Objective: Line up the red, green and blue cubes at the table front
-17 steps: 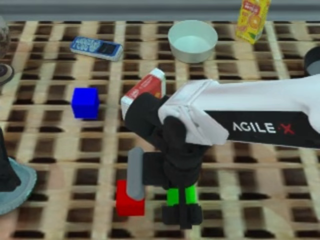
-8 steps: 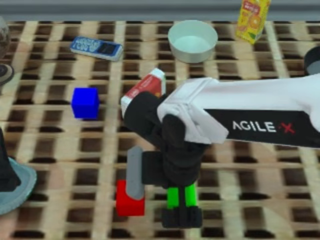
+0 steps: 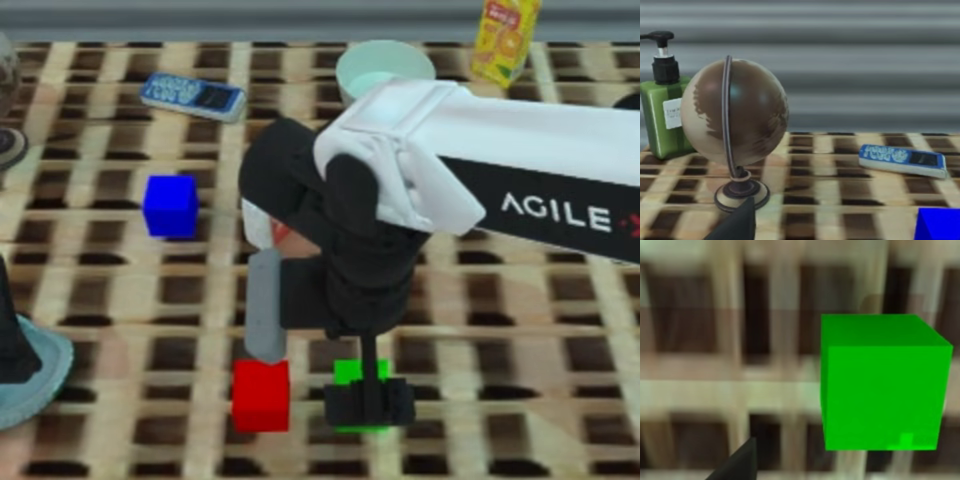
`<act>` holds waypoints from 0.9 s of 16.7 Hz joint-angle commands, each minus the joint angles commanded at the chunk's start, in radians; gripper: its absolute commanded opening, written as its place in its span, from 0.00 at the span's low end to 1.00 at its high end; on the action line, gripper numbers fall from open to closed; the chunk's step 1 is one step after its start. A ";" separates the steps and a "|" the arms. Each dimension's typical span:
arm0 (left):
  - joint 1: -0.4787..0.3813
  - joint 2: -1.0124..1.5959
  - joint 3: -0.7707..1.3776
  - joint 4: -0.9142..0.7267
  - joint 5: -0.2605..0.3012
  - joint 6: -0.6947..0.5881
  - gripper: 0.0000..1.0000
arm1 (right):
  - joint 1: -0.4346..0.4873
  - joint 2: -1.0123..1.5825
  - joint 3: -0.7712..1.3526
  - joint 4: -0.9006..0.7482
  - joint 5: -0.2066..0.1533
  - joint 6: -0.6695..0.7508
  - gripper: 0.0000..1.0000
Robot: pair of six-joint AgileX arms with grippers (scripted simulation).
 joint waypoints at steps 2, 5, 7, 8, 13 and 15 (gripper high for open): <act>0.000 0.000 0.000 0.000 0.000 0.000 1.00 | 0.000 0.000 0.000 -0.001 0.000 0.000 1.00; -0.003 0.007 0.009 -0.005 0.003 0.001 1.00 | -0.007 -0.004 -0.007 0.008 0.000 0.003 1.00; -0.016 0.048 0.056 -0.031 0.017 0.003 1.00 | -0.028 -0.041 -0.036 0.037 -0.003 0.019 1.00; -0.025 0.082 0.094 -0.053 0.027 0.005 1.00 | -0.044 -0.068 -0.057 0.057 -0.005 0.030 1.00; -0.088 0.394 0.395 -0.260 0.075 0.009 1.00 | -0.171 -0.324 -0.257 0.223 -0.019 0.120 1.00; -0.116 0.579 0.541 -0.385 0.087 0.006 1.00 | -0.237 -0.468 -0.371 0.306 -0.026 0.167 1.00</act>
